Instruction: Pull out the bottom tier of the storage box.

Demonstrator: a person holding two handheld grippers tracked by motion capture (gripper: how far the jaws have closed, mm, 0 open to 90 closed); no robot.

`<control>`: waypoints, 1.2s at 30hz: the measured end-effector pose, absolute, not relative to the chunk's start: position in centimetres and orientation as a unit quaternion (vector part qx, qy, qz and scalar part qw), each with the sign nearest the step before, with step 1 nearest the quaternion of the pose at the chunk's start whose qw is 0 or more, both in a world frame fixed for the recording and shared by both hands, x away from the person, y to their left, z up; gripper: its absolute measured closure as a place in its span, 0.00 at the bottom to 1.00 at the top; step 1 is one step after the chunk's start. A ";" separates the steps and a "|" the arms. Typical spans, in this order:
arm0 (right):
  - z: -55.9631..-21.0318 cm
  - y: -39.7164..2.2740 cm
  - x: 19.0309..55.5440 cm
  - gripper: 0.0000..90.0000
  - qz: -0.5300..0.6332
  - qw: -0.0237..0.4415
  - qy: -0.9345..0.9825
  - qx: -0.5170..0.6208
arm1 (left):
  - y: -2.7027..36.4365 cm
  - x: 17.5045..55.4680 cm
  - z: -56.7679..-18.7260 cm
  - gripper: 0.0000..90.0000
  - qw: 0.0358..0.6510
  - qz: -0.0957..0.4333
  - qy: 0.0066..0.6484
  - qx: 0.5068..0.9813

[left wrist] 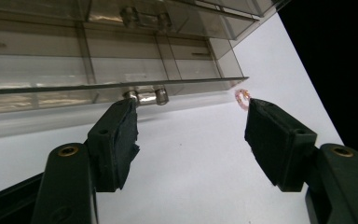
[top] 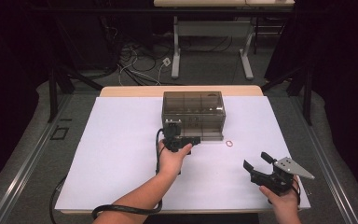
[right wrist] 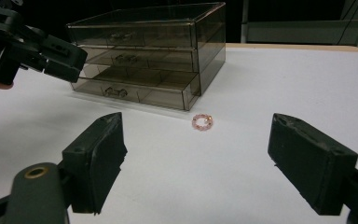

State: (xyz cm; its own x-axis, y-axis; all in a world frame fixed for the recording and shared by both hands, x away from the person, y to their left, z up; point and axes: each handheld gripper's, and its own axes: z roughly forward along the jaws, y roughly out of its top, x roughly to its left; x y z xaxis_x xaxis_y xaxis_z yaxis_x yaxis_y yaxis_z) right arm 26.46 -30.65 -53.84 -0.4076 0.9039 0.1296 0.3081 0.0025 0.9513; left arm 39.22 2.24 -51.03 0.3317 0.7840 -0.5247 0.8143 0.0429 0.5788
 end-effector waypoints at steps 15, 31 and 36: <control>-53.9 -30.6 26.5 0.20 0.530 0.281 0.650 0.467 | 4.7 40.0 -49.9 0.35 0.415 0.026 0.578 0.702; -53.9 -30.7 26.5 0.20 0.529 0.280 0.651 0.466 | 6.6 41.2 -49.5 0.34 0.392 0.040 0.594 0.701; -53.9 -30.7 26.5 0.20 0.530 0.280 0.651 0.467 | 6.9 41.6 -49.5 0.35 0.381 0.045 0.595 0.706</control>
State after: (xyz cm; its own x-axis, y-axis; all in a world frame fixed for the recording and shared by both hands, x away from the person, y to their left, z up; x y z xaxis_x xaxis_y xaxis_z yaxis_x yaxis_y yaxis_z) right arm 26.49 -30.67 -53.88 -0.4081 0.9036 0.1301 0.3112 0.0036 0.9504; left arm 41.58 6.94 -49.49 0.2873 0.8745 -0.3907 0.8062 -0.0005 0.5917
